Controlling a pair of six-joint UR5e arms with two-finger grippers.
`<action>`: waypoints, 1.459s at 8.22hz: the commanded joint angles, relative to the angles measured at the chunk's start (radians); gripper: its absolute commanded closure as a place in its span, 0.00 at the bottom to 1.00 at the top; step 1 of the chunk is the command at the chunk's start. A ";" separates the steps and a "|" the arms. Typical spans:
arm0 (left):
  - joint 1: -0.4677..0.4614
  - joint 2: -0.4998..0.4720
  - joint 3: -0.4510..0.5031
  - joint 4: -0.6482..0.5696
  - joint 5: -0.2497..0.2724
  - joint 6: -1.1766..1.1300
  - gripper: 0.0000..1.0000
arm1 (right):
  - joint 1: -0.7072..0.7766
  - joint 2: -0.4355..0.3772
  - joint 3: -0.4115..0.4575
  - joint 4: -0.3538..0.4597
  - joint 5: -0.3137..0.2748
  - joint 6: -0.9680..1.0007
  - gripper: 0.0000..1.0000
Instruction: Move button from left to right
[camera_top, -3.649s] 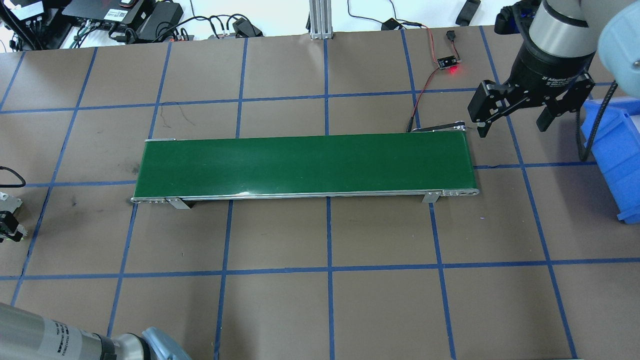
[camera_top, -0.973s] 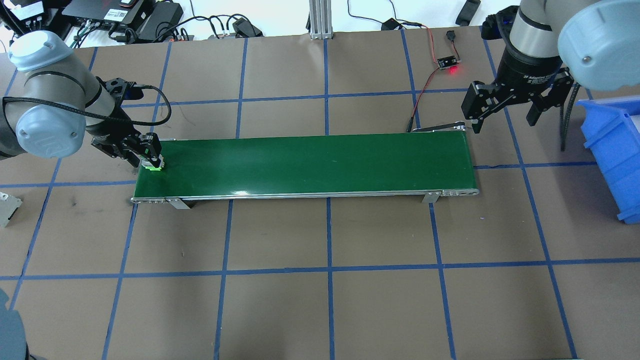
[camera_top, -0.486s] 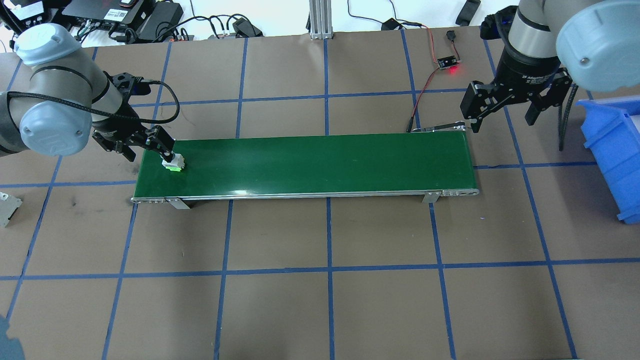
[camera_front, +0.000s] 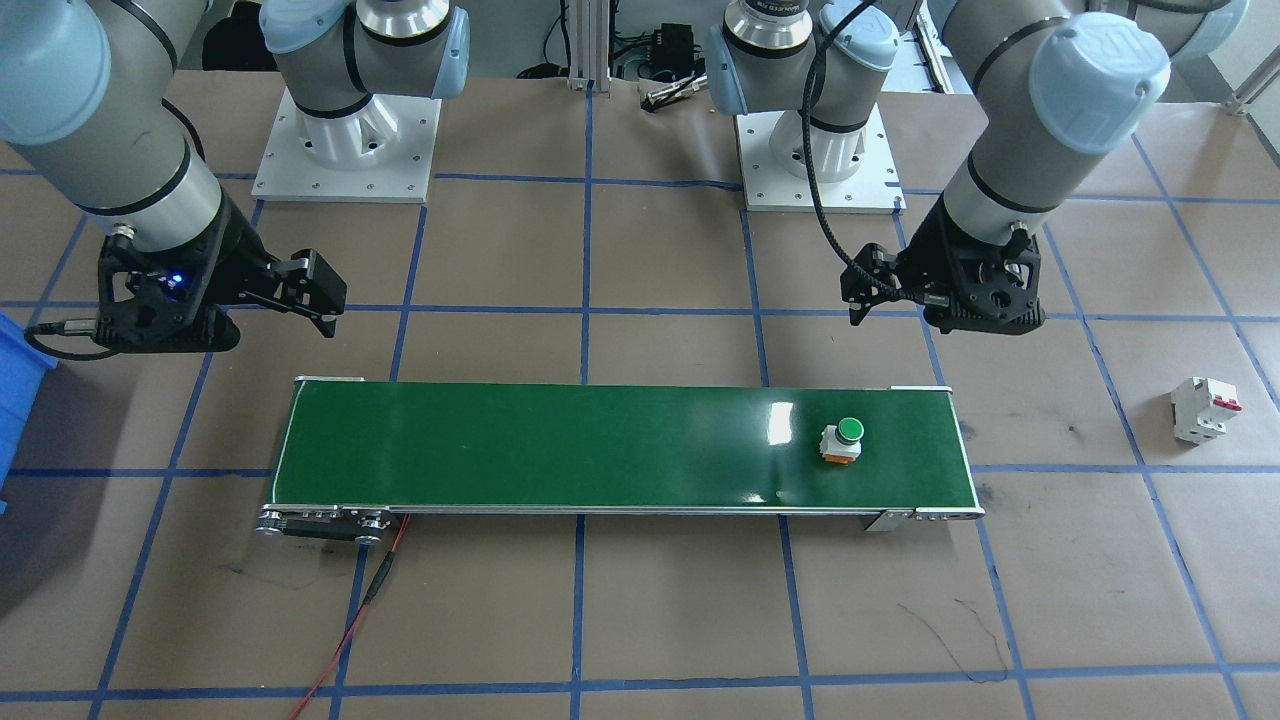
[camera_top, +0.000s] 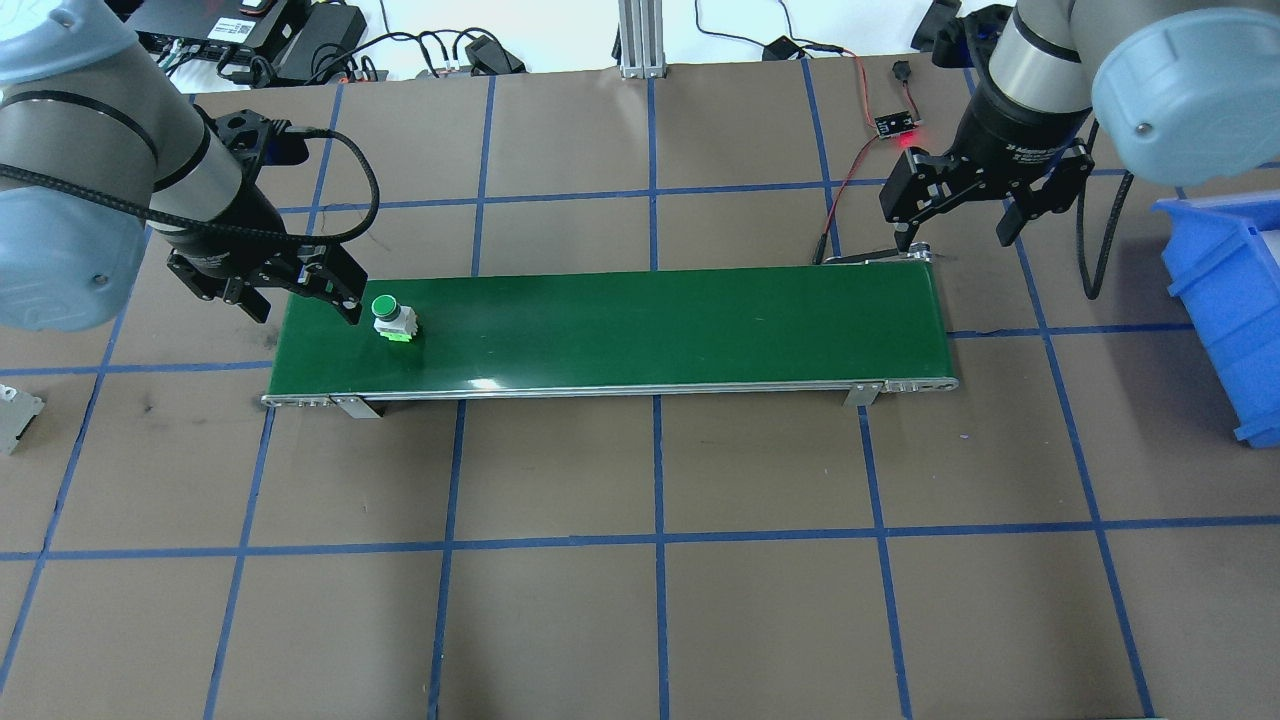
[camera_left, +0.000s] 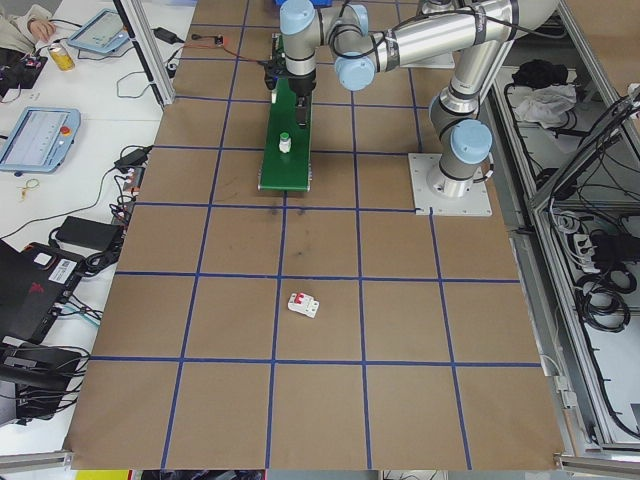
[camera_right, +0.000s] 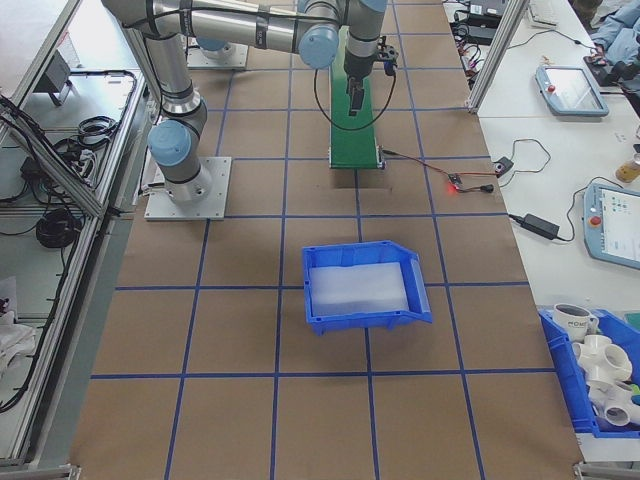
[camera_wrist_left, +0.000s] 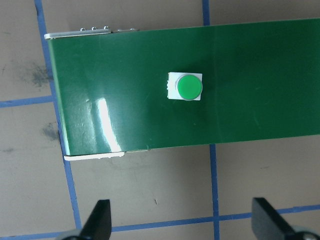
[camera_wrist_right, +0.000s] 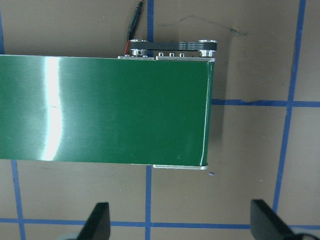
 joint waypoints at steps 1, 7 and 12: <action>-0.012 0.053 0.000 -0.050 -0.001 -0.010 0.00 | 0.044 0.039 0.041 -0.079 0.028 0.039 0.00; -0.067 0.118 -0.003 -0.133 0.018 -0.017 0.00 | 0.045 0.107 0.086 -0.171 0.089 0.113 0.01; -0.070 0.125 -0.011 -0.133 0.010 -0.017 0.00 | 0.045 0.113 0.086 -0.188 0.124 0.156 0.00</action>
